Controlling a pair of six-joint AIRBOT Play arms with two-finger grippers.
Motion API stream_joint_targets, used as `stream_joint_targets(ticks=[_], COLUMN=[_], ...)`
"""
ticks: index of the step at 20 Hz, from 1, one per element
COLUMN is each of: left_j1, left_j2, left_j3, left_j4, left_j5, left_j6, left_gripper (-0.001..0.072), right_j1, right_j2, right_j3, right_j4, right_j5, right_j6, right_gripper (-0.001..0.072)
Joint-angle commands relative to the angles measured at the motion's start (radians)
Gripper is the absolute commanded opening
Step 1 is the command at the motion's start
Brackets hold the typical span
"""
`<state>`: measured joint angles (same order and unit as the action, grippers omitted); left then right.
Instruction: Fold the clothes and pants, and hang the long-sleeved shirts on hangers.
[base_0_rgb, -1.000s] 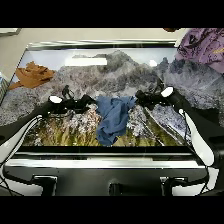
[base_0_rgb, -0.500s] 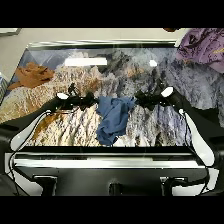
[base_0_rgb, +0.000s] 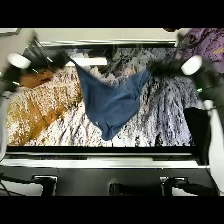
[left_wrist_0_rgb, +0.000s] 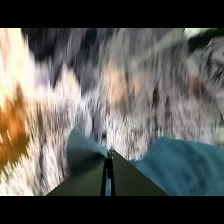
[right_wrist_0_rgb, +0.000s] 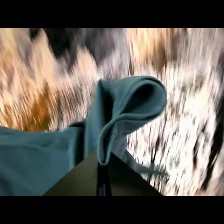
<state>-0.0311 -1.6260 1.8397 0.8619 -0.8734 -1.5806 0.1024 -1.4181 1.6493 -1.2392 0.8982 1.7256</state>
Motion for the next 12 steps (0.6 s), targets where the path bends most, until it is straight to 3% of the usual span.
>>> stream_joint_targets(ticks=[1, 7, 12], left_j1=[0.064, 0.099, 0.099], left_j2=[0.143, 0.579, 0.76], left_j3=[0.29, 0.159, 0.152], left_j4=[0.337, 0.589, 0.786], left_j5=[-0.166, -0.195, -0.208], left_j6=[-0.104, -0.137, -0.238], left_gripper=[0.0012, 0.0013, 0.0014], right_j1=[0.0, 0.0, 0.0], right_j2=[0.113, 0.405, 0.559], right_j3=[0.265, 0.399, 0.399], right_j4=[-0.217, -0.365, -0.37], right_j5=[0.079, 0.156, 0.196], right_j6=[0.033, 0.052, 0.071], right_gripper=[0.0025, 0.0026, 0.0026])
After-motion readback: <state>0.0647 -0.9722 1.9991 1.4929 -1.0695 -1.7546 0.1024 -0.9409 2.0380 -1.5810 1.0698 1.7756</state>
